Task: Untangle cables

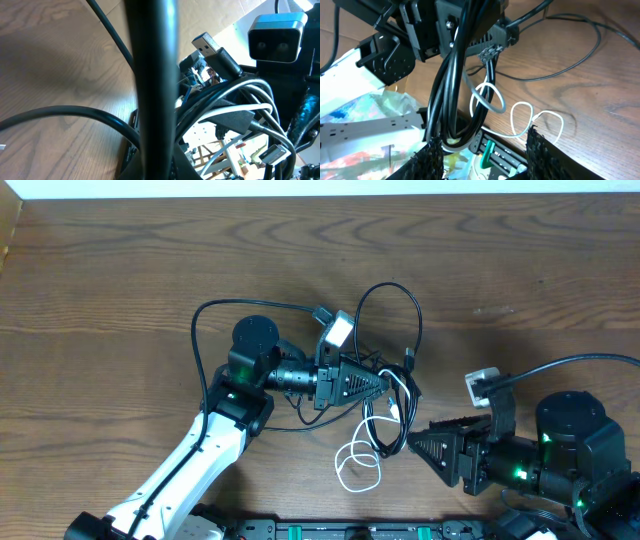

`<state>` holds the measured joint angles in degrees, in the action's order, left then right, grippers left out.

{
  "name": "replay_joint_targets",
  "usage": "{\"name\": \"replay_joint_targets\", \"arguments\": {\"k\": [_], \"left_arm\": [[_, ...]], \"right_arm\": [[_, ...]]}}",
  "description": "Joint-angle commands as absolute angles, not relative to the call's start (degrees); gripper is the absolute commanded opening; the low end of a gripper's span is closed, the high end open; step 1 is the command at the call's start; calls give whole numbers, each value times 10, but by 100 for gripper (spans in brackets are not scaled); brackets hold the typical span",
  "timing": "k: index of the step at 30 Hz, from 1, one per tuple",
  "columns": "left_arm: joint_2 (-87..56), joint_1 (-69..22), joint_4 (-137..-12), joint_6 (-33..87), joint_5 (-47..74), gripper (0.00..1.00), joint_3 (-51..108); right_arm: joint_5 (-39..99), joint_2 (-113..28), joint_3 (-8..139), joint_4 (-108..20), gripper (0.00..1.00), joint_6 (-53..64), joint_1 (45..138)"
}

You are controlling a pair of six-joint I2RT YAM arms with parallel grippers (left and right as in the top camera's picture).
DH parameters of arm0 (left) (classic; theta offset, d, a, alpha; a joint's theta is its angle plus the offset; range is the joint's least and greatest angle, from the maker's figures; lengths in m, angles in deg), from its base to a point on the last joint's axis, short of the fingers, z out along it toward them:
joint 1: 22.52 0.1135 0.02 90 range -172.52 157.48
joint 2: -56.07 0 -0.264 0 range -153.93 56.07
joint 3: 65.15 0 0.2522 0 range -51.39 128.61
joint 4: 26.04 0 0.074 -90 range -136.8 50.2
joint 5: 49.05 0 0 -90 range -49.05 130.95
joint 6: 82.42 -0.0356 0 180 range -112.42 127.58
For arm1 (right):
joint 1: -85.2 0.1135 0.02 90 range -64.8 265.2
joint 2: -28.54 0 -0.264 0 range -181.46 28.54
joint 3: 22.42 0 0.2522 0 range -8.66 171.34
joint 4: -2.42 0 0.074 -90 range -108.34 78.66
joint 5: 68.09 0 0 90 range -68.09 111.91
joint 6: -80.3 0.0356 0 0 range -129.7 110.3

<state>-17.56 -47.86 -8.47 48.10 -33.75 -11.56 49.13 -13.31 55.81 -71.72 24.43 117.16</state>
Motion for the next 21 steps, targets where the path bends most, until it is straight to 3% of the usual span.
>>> {"name": "replay_joint_targets", "arguments": {"k": [1,8,15,21], "left_arm": [[-176,-478,-80,482,-349,8,-109],[-176,-478,-80,482,-349,8,-109],[-176,-478,-80,482,-349,7,-109],[-176,-478,-80,482,-349,8,-109]], "right_arm": [[505,-131,557,-714,53,251,1174],[488,-149,557,-708,54,261,1174],[493,-194,557,-673,48,261,1174],[493,-202,557,-632,51,267,1175]]}}
